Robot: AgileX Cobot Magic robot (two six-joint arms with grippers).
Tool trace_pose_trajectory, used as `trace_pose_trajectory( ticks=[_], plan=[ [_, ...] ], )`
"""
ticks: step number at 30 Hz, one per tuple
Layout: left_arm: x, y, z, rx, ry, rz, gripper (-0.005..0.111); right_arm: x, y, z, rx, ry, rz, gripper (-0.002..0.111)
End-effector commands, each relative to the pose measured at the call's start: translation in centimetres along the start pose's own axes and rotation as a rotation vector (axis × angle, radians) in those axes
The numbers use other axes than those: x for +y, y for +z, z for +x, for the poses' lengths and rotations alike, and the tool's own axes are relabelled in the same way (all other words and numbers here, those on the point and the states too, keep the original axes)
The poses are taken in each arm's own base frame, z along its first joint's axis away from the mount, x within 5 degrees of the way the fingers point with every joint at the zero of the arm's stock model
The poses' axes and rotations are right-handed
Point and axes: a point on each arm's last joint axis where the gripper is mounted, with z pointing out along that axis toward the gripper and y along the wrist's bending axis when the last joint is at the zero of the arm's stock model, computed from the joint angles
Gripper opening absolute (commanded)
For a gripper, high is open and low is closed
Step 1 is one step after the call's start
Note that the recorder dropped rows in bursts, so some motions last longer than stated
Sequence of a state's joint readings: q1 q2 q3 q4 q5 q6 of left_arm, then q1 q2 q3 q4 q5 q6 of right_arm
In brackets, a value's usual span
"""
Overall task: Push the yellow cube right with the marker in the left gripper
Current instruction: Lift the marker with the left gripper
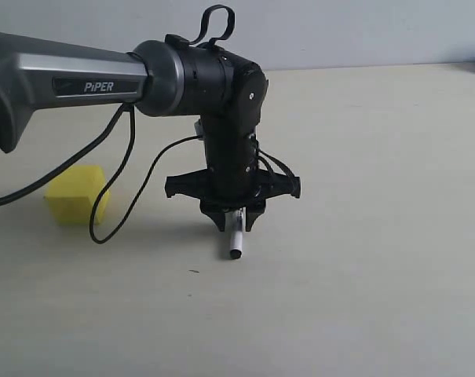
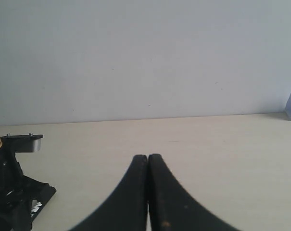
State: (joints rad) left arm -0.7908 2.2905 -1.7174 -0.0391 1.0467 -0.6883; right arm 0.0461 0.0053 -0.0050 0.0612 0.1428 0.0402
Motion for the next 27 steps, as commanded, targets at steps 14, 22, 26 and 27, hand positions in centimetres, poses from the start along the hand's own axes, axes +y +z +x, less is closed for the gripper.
trace_pose_trajectory(
  ticks=[14, 22, 26, 27],
  plan=[
    [0.06, 0.18, -0.08, 0.007, 0.001, -0.005, 0.037, -0.01, -0.01, 0.06, -0.009, -0.002, -0.001, 0.000],
    [0.05, 0.18, -0.10, 0.005, 0.039, -0.003, 0.000, -0.01, -0.01, 0.06, -0.009, -0.002, -0.001, 0.000],
    [0.05, 0.18, -0.10, 0.005, 0.055, -0.003, 0.000, -0.01, -0.01, 0.06, -0.009, -0.002, -0.001, 0.000],
    [0.05, 0.18, -0.10, 0.005, 0.066, -0.003, 0.000, -0.01, -0.01, 0.06, -0.009, -0.002, -0.001, 0.000]
  ],
)
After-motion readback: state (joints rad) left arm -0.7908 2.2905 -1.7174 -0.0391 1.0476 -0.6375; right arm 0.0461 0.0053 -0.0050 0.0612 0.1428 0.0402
